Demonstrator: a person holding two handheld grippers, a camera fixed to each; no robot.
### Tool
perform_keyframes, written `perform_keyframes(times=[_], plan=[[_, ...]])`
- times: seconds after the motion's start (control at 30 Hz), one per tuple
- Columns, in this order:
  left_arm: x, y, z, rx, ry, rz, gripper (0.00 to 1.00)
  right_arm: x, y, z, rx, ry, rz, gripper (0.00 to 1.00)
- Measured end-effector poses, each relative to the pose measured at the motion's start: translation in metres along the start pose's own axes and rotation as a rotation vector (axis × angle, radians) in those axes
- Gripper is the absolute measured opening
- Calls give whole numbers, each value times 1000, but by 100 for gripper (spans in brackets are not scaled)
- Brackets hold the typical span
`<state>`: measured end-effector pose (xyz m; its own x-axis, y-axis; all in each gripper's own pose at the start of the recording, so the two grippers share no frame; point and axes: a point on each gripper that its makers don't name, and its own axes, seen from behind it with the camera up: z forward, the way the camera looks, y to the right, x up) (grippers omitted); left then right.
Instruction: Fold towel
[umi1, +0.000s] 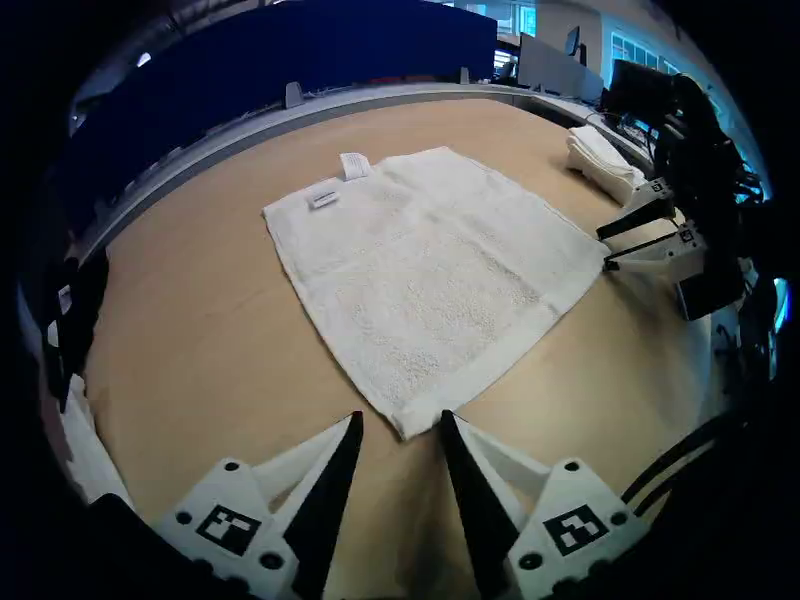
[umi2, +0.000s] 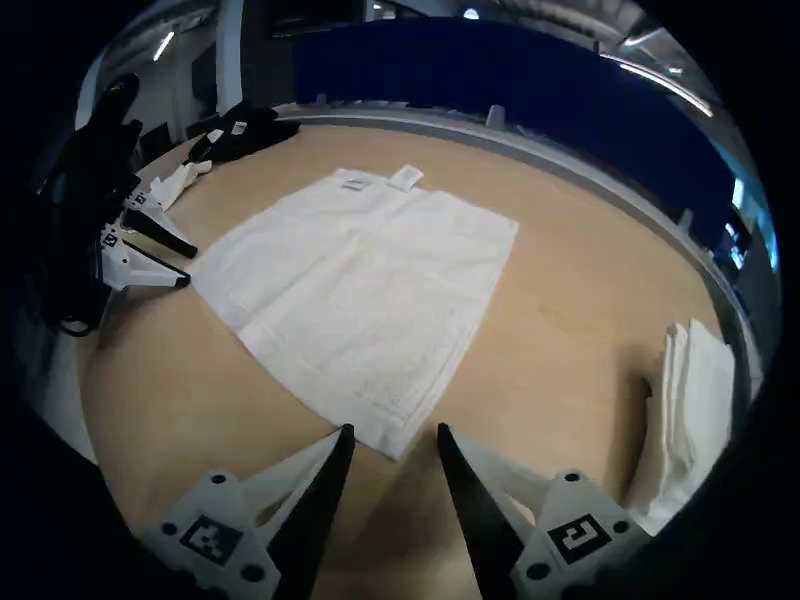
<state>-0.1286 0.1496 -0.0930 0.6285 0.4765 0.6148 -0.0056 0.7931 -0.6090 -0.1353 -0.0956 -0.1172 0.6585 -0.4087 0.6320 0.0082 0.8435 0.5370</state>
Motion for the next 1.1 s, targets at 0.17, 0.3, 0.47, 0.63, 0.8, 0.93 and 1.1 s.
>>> perform_keyframes(times=[0.17, 0.3, 0.47, 0.63, 0.8, 0.93, 1.1], plan=[[0, 2, 1, 3, -2, -2, 41, 1, -2, 1, 14, 4, 9, 53], [0, 2, 0, 9, -4, -9, 29, 1, -3, 1, 19, 8, 5, 44], [0, -2, -2, 23, -6, -29, 17, 2, -3, 2, 21, 10, 12, 22], [0, -4, -3, 29, -6, -39, 13, 1, -5, 3, 32, 5, 28, 17], [0, -4, -5, 24, -4, -44, 11, 6, -6, 0, 39, 13, 36, 16], [2, -1, -8, 14, -4, -52, 11, 13, -3, -5, 31, 21, 33, 16], [9, 1, -15, 13, 6, -61, 10, 22, 1, -14, 26, 32, 34, 16]])
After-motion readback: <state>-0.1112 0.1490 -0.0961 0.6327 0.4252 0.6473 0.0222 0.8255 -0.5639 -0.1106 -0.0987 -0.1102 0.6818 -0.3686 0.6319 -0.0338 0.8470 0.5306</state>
